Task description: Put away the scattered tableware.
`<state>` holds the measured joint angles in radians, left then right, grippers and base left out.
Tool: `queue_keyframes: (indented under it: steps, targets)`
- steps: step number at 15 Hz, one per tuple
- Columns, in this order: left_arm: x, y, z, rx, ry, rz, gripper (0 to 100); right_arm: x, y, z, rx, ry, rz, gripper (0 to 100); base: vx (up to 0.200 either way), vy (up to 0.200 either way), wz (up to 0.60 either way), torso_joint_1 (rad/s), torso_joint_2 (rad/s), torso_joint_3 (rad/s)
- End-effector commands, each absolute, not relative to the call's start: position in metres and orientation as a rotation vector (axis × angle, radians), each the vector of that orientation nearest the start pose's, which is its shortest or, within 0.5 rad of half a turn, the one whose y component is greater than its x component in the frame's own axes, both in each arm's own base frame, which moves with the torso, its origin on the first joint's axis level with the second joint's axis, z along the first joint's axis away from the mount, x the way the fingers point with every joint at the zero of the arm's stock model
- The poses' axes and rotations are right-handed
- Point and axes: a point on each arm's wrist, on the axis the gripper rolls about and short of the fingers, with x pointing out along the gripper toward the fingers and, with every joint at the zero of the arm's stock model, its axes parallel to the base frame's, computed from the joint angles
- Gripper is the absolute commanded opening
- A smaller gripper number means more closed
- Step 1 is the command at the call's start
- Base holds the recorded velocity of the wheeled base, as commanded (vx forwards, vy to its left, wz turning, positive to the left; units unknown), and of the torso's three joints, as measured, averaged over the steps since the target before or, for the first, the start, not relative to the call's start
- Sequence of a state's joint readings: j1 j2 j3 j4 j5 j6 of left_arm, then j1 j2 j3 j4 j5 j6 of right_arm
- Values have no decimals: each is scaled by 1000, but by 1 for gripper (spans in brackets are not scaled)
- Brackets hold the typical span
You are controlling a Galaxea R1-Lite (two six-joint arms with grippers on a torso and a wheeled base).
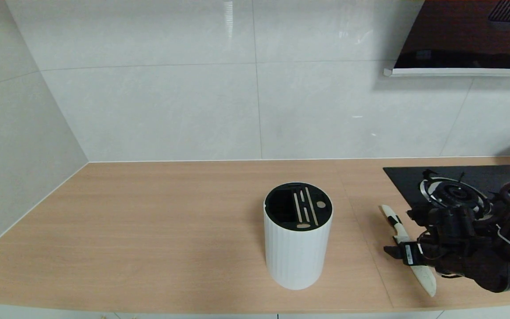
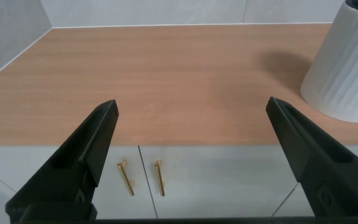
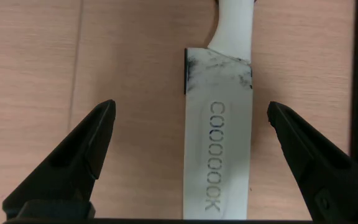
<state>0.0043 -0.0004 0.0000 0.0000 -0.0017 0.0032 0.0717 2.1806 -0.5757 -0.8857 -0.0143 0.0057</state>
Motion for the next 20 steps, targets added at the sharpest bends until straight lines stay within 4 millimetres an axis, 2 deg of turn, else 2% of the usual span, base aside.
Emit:
queue_keyframes:
  steps: [1, 7, 13, 14, 20]
  targets:
    - [-23, 0, 75, 3, 0, 3, 100, 320, 22, -1, -16, 721, 47, 100, 0, 0, 0, 0, 0, 0]
    - [-23, 0, 75, 3, 0, 3, 100, 324, 18, -1, -3, 710, 28, 100, 0, 0, 0, 0, 0, 0]
    - [-23, 0, 75, 3, 0, 3, 100, 331, 18, -10, -16, 686, -8, 100, 0, 0, 0, 0, 0, 0]
    - [-23, 0, 75, 3, 0, 3, 100, 331, 18, -11, -17, 689, -8, 0, 0, 0, 0, 0, 0, 0]
    - [-23, 0, 75, 3, 0, 3, 100, 331, 19, -13, -11, 695, -13, 0, 0, 0, 0, 0, 0, 0]
